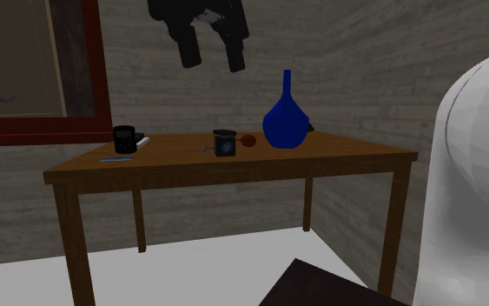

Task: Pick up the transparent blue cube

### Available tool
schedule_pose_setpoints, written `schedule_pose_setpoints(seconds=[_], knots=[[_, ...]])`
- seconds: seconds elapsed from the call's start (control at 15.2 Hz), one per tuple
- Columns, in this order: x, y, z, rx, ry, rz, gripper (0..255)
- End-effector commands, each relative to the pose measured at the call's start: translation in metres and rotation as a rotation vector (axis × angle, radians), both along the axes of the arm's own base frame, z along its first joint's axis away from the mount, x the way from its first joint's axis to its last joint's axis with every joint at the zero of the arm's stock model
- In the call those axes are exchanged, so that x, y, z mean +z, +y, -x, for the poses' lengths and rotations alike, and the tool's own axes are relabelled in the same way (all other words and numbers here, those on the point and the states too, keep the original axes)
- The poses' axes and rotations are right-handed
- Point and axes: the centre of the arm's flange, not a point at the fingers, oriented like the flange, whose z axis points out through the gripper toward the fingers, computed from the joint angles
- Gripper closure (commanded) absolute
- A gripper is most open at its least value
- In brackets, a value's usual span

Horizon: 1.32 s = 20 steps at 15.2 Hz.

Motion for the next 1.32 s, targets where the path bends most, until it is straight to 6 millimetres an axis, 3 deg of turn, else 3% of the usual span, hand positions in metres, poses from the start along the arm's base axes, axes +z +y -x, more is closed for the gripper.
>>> schedule_pose_setpoints(seconds=[0.0, 1.25], knots=[[0.0, 0.0, 0.0, 0.0, 0.0, 0.0, 0], [-0.067, -0.175, -0.164, -0.261, -0.088, -0.024, 0]])
